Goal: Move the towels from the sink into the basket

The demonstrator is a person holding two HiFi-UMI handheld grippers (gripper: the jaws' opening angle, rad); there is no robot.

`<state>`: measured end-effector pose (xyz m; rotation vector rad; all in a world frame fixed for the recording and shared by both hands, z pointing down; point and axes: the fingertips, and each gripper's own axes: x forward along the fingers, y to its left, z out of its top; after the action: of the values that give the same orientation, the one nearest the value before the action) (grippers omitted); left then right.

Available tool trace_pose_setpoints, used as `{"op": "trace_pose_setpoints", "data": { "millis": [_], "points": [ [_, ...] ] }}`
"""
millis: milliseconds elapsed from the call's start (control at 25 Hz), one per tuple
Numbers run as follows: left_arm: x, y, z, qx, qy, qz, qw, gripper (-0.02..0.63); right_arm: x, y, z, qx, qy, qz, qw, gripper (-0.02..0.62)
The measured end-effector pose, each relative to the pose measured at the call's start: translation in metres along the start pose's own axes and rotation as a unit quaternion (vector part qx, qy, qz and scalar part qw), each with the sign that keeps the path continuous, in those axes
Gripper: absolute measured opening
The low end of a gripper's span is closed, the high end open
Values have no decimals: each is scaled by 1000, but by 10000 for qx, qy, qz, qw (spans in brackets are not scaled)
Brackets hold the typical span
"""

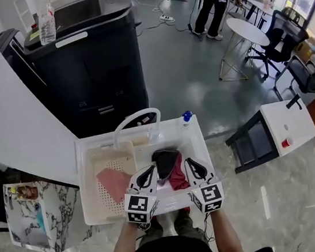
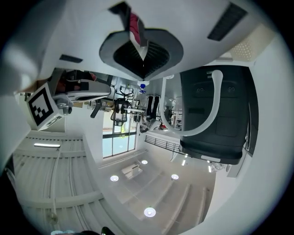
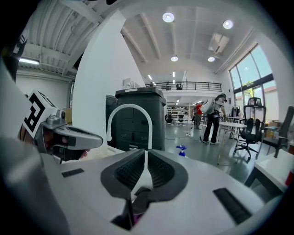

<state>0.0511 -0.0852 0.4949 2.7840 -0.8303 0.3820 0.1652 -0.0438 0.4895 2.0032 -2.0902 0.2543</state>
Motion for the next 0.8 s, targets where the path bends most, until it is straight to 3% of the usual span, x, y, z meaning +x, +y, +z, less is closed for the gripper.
{"op": "trace_pose_setpoints", "data": {
  "millis": [440, 640, 800],
  "points": [
    [27, -8, -60, -501, 529, 668, 9951, 3, 38, 6, -73, 142, 713, 1122, 9910, 44],
    [45, -16, -69, -509, 625, 674, 9945, 3, 56, 11, -97, 119, 908, 1475, 9848, 44],
    [46, -13, -89, -740, 736, 855, 9909, 3, 64, 17, -114, 36, 1024, 1707, 9800, 44]
  ]
}}
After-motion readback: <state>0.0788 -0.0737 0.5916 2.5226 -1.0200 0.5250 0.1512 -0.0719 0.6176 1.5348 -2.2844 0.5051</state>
